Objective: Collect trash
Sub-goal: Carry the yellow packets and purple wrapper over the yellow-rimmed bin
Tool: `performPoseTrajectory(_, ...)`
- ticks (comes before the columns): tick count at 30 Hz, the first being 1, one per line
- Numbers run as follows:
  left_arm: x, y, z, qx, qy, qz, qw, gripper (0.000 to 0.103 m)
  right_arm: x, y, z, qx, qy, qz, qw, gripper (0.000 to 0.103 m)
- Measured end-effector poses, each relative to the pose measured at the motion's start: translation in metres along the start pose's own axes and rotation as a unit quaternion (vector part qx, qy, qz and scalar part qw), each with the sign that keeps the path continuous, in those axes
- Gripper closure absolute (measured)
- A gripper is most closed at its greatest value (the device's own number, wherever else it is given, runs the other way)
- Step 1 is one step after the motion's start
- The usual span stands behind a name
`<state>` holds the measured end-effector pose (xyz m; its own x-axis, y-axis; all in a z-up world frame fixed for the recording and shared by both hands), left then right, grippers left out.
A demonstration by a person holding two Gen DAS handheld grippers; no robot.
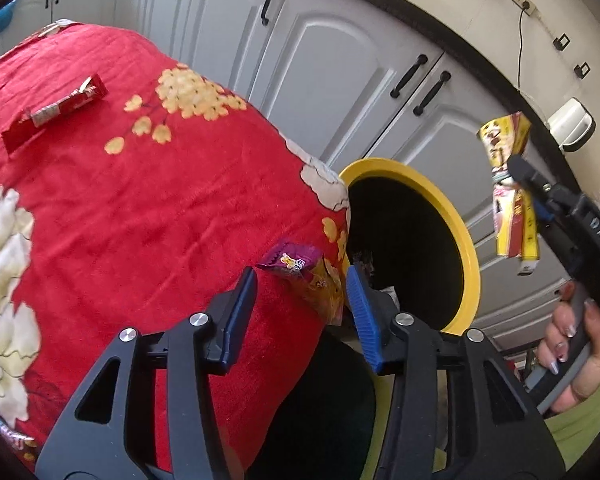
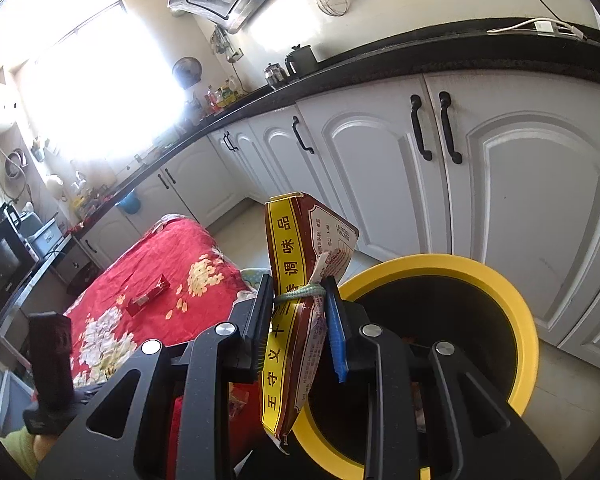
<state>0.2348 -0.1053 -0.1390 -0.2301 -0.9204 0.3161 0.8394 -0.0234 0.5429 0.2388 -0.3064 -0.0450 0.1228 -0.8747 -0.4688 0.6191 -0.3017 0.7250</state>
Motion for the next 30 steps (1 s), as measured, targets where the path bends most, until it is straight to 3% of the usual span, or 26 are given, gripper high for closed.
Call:
performPoseTrajectory(2, 0.002, -0.001, -0.005, -0.002, 0.000, 0.000, 1.0000, 0.068, 0.003, 0.000, 0.001, 0.001, -0.002, -0.002, 1.000, 0.078)
performPoseTrajectory(5, 0.004, -0.002, -0.016, -0.008, 0.001, -0.002, 1.0000, 0.089, 0.008, -0.001, 0.003, 0.002, -0.005, -0.005, 1.000, 0.078)
performPoseTrajectory(8, 0.011, 0.001, -0.019, -0.004, -0.003, -0.011, 0.9999, 0.094, 0.014, 0.000, 0.007, 0.005, -0.009, -0.008, 1.000, 0.078)
performPoseTrajectory(20, 0.088, 0.030, -0.030, 0.018, -0.035, -0.082, 0.9959, 0.095, 0.053, 0.003, 0.026, 0.021, -0.033, -0.031, 0.999, 0.078)
performPoseTrajectory(30, 0.137, 0.041, -0.051, 0.024, -0.051, -0.118, 0.9915, 0.095, 0.084, -0.007, 0.024, 0.005, -0.047, -0.045, 0.998, 0.078)
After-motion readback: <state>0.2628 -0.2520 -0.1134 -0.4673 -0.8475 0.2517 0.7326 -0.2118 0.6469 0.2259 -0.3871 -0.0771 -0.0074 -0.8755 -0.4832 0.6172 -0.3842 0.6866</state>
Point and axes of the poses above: each gripper's, at about its wrist camera, not at the fingertips, and z roughly against the way its jaws point, x to its right, y to its top, the point moved 7 cm from there along -z, roughly the way its jaws point, and after that the axes turned 4 degrees about -z, right-handed, at the moved point
